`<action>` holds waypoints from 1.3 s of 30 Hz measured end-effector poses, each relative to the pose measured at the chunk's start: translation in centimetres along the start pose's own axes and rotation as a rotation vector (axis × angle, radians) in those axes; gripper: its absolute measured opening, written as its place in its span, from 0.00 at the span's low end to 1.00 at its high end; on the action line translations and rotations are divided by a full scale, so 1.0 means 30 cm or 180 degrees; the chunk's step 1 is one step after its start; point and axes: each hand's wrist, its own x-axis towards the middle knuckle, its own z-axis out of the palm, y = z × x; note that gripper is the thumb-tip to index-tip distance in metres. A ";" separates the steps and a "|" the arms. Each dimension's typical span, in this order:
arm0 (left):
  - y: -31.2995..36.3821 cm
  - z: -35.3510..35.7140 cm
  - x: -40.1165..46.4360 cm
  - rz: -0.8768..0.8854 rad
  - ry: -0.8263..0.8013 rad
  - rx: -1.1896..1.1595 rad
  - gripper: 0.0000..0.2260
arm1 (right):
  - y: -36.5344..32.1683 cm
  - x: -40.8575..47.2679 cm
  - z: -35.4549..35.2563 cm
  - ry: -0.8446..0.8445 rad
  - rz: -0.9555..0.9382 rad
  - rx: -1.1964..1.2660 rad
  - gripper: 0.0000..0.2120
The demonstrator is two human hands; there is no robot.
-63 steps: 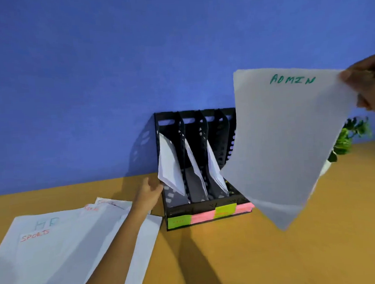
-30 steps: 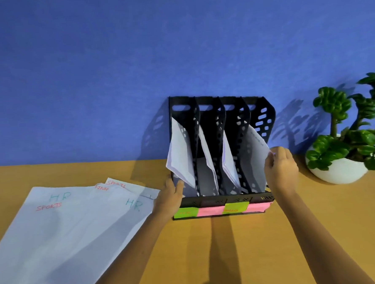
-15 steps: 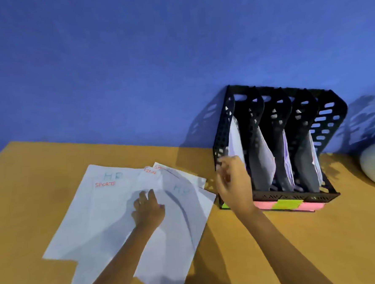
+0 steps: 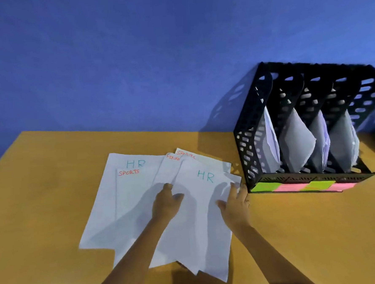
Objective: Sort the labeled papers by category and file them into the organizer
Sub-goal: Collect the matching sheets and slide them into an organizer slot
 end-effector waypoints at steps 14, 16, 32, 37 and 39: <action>-0.053 -0.033 -0.013 0.1026 -0.0238 -0.0571 0.14 | 0.039 -0.057 -0.072 0.0287 0.0936 0.2399 0.03; -0.062 -0.037 -0.011 0.1083 0.0062 -0.0188 0.16 | 0.077 -0.062 -0.068 0.0406 0.0959 0.2044 0.06; -0.071 -0.058 0.016 0.0331 0.0196 0.0810 0.23 | 0.139 -0.076 -0.064 0.0642 0.0969 0.1737 0.06; -0.070 -0.061 -0.011 0.0443 -0.0039 -0.0130 0.13 | 0.017 -0.019 -0.067 0.0300 0.0802 0.2094 0.13; -0.069 -0.062 -0.018 0.0508 -0.0258 -0.0596 0.11 | -0.023 0.000 -0.069 0.0255 0.0787 0.2236 0.10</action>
